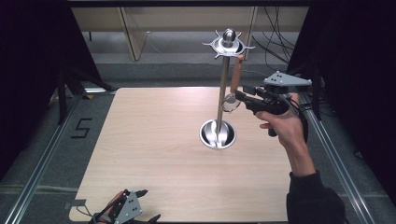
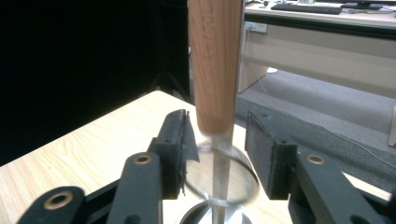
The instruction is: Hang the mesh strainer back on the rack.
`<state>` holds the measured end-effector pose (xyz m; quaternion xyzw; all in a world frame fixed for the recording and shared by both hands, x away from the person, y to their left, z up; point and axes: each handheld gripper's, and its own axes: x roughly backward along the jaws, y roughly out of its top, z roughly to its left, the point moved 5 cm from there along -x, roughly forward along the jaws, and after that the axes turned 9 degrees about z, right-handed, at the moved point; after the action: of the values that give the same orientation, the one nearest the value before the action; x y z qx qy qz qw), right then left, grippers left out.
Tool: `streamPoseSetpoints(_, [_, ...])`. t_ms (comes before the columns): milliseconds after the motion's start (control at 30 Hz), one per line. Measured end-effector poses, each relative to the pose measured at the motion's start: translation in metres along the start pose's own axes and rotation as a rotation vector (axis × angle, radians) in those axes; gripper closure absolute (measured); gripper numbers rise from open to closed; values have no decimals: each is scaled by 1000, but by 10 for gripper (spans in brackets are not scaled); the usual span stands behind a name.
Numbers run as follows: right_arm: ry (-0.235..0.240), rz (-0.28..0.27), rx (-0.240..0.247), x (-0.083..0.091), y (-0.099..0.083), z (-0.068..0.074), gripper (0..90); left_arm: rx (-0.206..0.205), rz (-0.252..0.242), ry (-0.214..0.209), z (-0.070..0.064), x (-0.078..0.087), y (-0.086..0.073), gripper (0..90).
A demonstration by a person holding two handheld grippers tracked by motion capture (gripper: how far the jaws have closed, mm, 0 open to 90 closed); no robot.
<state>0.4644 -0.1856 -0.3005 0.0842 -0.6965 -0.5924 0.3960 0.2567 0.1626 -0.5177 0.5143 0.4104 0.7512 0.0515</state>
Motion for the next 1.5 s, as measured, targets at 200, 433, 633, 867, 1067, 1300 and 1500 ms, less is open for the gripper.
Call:
streamPoseSetpoints(200, [14, -5, -38, 8, -15, 1, 530, -3, 2, -1, 0, 0, 0, 157])
streamPoseSetpoints(433, [11, -38, -43, 24, -31, 3, 464, -3, 3, 0, 0, 0, 0, 157])
streamPoseSetpoints(633, [16, -22, -53, 23, -45, 5, 452, 4, -34, 15, 0, -1, 1, 158])
streamPoseSetpoints(867, [-1, -31, -92, 21, -54, 6, 446, 1, -28, 8, -1, -1, 1, 156])
streamPoseSetpoints(1067, [20, -20, -83, 19, -57, 11, 436, -1, -23, 13, 0, 0, 1, 156])
streamPoseSetpoints(1300, [16, 10, -80, 12, -67, 9, 421, -10, -3, 9, 1, 2, 0, 156])
streamPoseSetpoints(1500, [12, 24, -100, 12, -76, 10, 419, 4, -31, 14, 1, 1, 1, 155])
